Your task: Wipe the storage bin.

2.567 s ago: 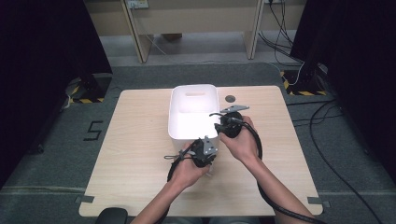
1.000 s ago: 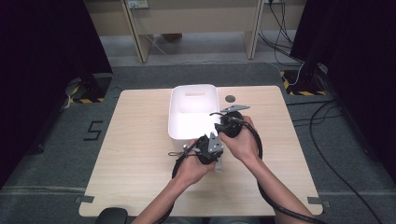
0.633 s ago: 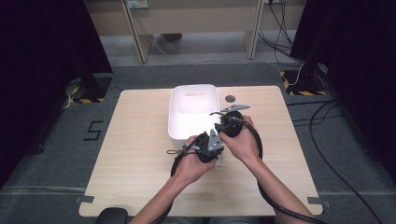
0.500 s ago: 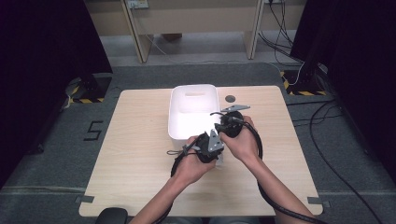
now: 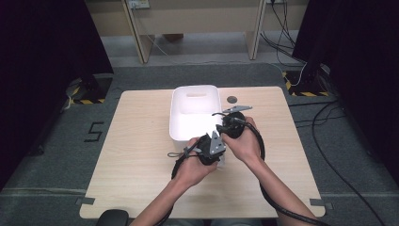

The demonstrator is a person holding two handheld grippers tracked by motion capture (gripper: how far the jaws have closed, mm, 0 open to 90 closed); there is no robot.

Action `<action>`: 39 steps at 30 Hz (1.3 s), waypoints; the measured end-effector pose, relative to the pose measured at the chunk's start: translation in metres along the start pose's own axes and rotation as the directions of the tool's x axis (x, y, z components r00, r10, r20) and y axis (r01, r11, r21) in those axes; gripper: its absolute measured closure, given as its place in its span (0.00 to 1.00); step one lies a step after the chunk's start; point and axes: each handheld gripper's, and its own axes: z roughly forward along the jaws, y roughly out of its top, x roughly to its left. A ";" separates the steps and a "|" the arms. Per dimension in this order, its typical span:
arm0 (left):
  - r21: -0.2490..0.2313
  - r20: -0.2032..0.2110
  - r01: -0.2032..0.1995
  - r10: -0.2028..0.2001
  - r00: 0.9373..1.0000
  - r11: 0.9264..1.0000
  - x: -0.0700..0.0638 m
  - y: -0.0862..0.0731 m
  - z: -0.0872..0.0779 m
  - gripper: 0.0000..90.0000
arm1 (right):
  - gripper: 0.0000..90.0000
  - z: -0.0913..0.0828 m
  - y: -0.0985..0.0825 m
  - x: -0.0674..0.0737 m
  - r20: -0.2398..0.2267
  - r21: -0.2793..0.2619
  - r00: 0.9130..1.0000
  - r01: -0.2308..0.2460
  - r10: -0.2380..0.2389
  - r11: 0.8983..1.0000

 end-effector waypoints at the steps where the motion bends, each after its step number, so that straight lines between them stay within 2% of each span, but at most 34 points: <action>1: 0.001 -0.001 -0.002 0.002 1.000 1.000 0.000 0.000 0.000 0.82 | 0.78 0.000 0.000 0.000 0.000 0.000 1.000 0.000 0.000 1.000; 4: -0.006 0.003 0.007 -0.007 1.000 1.000 0.000 -0.002 -0.002 0.82 | 0.77 0.000 0.000 0.000 -0.003 0.004 1.000 -0.004 0.004 1.000; 8: -0.011 0.014 0.020 -0.020 1.000 1.000 0.000 -0.005 -0.008 0.82 | 0.70 0.002 0.000 0.001 -0.015 0.006 1.000 -0.006 0.006 1.000; 23: -0.010 -0.002 0.034 -0.034 0.999 0.999 0.003 -0.023 -0.030 0.82 | 0.67 0.003 -0.002 0.002 -0.012 0.002 1.000 -0.015 0.015 1.000; 31: -0.023 -0.031 0.063 -0.063 0.998 0.998 0.005 -0.045 -0.052 0.82 | 0.64 -0.001 0.000 0.001 -0.027 -0.012 0.999 -0.023 0.023 1.000; 34: -0.028 -0.025 0.085 -0.086 0.996 0.996 0.009 -0.058 -0.064 0.83 | 0.63 -0.004 0.001 0.001 -0.031 -0.023 0.999 -0.028 0.027 0.999; 39: -0.029 -0.030 0.102 -0.103 0.994 0.994 0.011 -0.070 -0.077 0.83 | 0.61 -0.013 0.005 -0.001 -0.039 -0.048 0.998 -0.044 0.042 0.998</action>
